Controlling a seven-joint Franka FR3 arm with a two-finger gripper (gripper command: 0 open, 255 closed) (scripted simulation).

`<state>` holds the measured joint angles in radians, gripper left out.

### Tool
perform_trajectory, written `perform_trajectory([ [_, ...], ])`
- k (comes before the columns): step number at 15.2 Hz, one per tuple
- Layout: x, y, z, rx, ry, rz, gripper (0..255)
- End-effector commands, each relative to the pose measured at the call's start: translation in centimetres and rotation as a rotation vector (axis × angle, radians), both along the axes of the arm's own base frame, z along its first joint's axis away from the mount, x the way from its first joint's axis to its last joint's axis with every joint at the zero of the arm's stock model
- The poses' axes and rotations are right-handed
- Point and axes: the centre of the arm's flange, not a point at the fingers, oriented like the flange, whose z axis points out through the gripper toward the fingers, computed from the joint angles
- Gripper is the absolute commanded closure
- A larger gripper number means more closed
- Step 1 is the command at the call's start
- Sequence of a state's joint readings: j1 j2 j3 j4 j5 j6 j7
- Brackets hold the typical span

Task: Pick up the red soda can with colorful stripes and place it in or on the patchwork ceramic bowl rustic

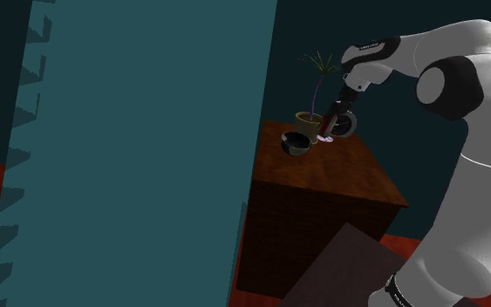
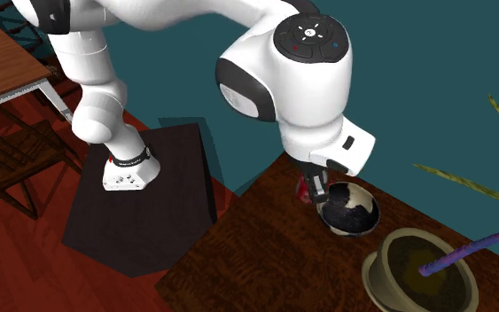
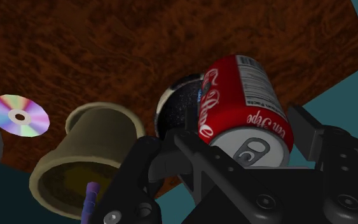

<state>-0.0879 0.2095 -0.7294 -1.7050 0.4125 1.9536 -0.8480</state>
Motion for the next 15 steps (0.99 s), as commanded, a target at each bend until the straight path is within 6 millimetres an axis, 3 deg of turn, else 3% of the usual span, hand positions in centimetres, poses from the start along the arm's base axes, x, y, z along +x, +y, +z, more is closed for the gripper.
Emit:
perform_trajectory([
  [1, 2.7, -0.2, 0.5, 0.001, -0.001, 0.001, 255],
  [10, 14.3, -1.4, 2.6, 0.001, -0.001, 0.001, 255],
  [15, 14.3, -1.4, -0.1, 0.001, -0.001, 0.001, 255],
])
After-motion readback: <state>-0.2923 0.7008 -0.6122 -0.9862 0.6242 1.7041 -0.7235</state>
